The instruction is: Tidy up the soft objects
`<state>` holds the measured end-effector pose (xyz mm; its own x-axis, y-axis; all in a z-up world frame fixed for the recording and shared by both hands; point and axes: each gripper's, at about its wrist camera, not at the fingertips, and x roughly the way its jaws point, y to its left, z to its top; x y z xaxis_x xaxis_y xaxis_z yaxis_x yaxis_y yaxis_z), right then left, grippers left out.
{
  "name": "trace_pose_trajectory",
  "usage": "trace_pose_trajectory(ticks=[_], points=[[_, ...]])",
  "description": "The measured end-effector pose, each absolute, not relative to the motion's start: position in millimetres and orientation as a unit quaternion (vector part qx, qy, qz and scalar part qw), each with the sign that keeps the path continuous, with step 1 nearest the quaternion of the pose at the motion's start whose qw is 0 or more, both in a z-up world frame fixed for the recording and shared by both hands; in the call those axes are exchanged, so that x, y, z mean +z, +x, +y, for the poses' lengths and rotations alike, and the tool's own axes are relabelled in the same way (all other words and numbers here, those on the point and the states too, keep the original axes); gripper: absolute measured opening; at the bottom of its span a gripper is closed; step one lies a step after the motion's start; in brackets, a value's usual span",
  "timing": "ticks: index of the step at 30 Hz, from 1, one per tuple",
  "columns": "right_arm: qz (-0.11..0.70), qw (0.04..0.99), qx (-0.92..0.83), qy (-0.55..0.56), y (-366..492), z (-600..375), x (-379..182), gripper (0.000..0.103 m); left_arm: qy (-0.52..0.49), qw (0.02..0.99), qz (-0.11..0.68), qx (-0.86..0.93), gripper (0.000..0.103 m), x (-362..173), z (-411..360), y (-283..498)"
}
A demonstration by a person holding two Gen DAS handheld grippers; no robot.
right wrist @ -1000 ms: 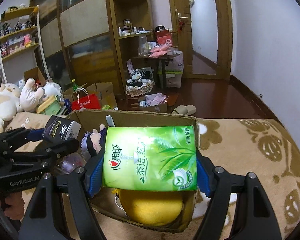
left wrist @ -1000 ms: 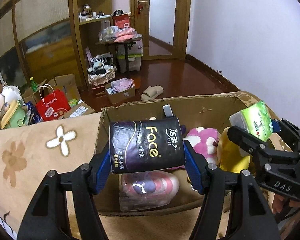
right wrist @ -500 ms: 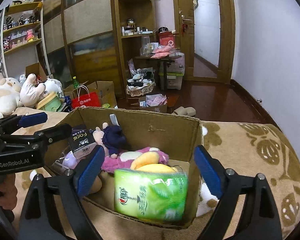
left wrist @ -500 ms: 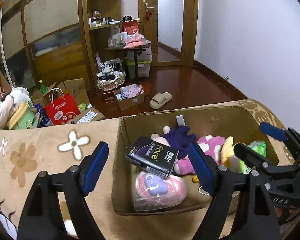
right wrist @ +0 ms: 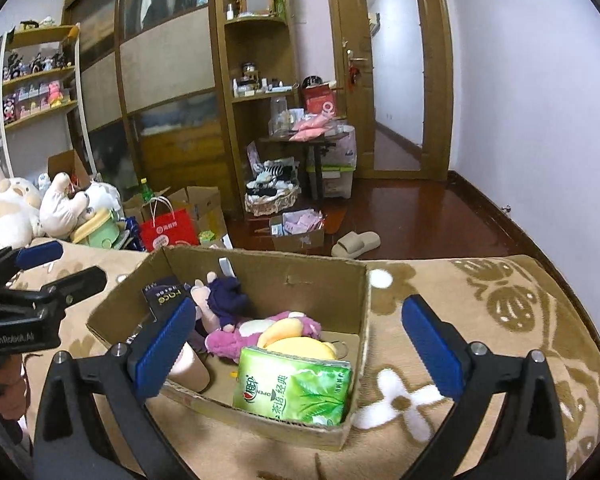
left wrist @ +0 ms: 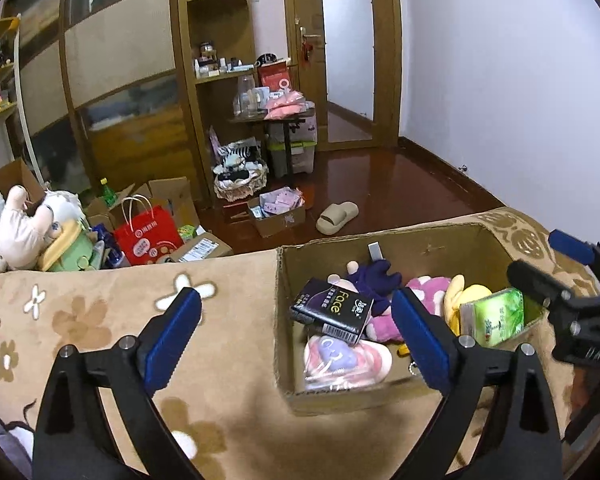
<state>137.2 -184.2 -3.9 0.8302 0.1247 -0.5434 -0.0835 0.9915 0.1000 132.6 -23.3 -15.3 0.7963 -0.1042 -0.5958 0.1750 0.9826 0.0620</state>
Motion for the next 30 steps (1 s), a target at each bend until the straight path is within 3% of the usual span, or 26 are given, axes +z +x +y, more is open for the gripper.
trace_pose_trajectory(ticks=[30], points=[[0.194, 0.978, 0.030, 0.069, 15, -209, 65, 0.103, 0.074, 0.973, 0.210, -0.067, 0.101, 46, -13, 3]])
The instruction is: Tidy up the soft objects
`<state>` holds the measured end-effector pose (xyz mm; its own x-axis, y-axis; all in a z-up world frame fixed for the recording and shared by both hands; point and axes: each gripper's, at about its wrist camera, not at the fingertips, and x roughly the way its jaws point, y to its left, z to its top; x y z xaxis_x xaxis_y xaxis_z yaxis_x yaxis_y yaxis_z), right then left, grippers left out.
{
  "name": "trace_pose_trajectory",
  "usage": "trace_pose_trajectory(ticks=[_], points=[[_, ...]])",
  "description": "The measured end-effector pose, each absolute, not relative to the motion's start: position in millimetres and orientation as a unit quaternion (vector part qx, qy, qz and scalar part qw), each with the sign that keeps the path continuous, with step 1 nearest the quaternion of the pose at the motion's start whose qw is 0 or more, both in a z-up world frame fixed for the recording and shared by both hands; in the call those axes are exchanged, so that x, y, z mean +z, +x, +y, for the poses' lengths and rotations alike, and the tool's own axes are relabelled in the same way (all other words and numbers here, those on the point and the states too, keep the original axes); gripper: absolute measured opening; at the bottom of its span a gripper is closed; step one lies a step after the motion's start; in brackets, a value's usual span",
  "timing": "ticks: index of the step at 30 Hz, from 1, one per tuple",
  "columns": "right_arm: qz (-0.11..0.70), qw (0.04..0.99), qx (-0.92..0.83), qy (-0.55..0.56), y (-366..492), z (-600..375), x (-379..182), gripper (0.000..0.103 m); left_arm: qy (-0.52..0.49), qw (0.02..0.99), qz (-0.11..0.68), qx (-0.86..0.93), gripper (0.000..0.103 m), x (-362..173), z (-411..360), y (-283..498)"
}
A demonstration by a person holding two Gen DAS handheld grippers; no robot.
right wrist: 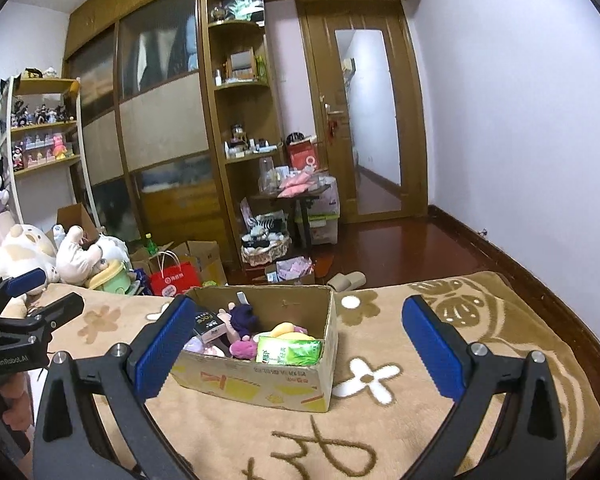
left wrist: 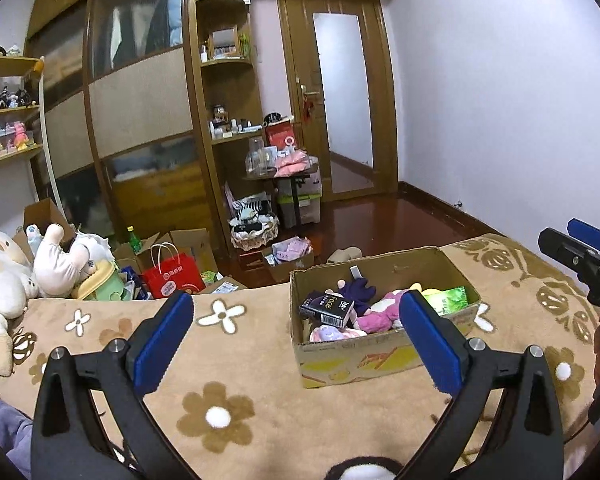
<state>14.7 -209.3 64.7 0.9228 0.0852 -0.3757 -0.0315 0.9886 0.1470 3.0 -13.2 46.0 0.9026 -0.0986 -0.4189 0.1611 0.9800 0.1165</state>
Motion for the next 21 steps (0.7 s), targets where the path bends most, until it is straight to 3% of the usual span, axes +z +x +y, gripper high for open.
trace_pose_trajectory(ticks=[21], points=[[0.165, 0.984, 0.027, 0.055, -21, -201, 61, 0.103, 0.065, 0.976, 0.200, -0.056, 0.102, 44, -7, -21]])
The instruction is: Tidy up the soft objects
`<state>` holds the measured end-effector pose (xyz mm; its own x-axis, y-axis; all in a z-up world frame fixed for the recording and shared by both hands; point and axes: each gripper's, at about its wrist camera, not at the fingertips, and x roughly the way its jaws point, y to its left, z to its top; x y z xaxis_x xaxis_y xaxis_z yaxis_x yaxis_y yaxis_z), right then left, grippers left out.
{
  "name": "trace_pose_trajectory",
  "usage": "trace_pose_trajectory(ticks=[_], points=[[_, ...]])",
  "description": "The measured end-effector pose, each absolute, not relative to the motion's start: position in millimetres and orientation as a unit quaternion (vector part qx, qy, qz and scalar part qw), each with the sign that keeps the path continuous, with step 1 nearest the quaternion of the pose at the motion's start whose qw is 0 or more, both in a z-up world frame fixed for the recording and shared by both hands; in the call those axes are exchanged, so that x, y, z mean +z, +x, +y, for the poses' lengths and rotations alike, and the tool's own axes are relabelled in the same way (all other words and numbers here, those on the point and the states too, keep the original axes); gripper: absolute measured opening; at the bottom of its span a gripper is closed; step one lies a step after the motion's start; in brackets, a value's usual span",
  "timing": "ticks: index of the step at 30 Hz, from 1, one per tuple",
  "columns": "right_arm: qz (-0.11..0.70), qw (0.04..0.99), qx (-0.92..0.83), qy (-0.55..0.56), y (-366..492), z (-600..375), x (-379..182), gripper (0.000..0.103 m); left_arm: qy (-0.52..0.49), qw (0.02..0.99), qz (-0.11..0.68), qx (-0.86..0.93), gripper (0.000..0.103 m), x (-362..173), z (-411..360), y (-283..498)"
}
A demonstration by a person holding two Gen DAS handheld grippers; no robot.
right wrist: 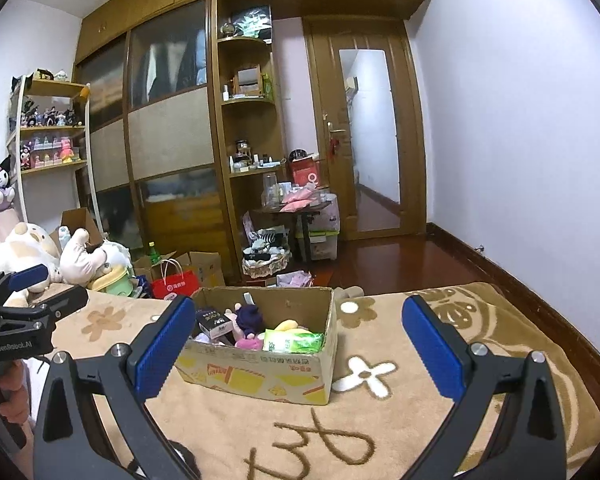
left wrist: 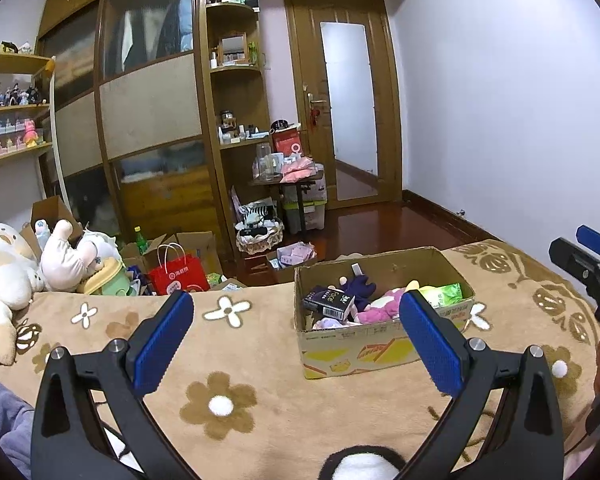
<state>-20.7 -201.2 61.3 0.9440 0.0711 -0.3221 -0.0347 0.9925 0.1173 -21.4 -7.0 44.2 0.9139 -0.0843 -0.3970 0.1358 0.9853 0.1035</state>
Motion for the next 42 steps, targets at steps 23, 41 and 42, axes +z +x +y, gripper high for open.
trace_pose_trajectory(ticks=[23, 41, 42], points=[[0.200, 0.979, 0.018, 0.041, -1, -197, 42, 0.103, 0.075, 0.969, 0.233, -0.044, 0.102, 22, -11, 3], [0.202, 0.978, 0.018, 0.041, 0, -198, 42, 0.103, 0.083, 0.966, 0.241, -0.045, 0.102, 14, -7, 6], [0.202, 0.978, 0.018, 0.041, -1, -198, 42, 0.103, 0.083, 0.965, 0.243, -0.045, 0.102, 14, -7, 6]])
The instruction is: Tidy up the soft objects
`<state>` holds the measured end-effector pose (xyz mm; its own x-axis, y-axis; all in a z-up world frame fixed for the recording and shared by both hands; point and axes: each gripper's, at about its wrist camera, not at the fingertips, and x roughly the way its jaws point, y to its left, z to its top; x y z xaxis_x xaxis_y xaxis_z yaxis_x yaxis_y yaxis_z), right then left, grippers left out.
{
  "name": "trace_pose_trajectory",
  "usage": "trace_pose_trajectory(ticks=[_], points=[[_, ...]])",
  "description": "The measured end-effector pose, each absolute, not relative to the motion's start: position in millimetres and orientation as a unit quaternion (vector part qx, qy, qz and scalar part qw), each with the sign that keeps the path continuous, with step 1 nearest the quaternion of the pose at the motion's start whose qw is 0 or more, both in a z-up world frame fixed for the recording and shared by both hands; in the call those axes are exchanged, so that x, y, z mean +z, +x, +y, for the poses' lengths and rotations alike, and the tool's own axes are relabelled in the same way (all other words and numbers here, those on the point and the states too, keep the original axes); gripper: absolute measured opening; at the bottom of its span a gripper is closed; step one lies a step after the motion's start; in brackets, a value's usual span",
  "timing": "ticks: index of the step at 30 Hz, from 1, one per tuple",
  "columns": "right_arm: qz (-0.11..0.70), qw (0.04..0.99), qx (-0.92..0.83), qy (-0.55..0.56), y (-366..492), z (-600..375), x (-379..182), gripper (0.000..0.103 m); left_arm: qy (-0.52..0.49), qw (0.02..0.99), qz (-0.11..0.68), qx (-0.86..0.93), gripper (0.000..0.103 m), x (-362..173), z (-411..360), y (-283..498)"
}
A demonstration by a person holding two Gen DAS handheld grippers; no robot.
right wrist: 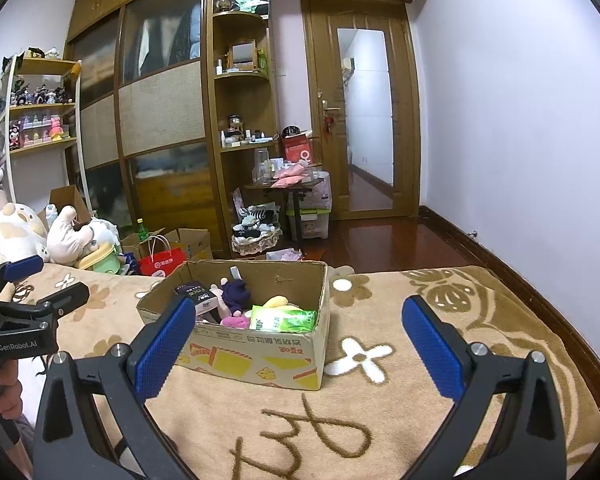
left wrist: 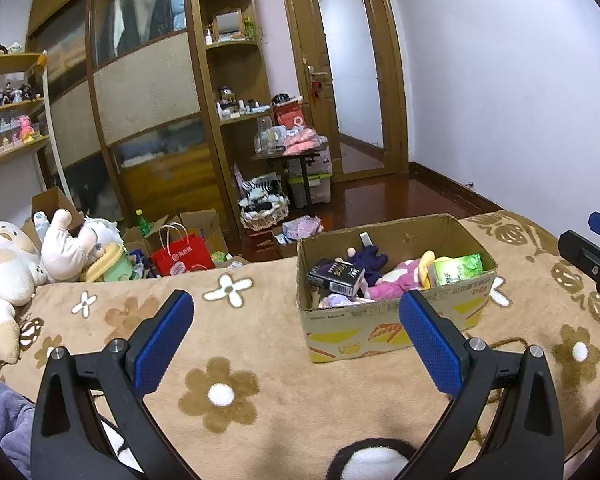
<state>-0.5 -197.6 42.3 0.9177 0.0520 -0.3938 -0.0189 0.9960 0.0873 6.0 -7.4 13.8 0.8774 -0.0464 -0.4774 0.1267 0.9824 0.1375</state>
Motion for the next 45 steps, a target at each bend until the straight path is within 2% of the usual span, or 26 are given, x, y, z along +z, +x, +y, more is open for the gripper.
trace_pose_trajectory(ticks=[45], points=[[0.209, 0.977, 0.010, 0.040, -4, -203, 32, 0.103, 0.082, 0.965, 0.244, -0.041, 0.102, 12, -9, 5]])
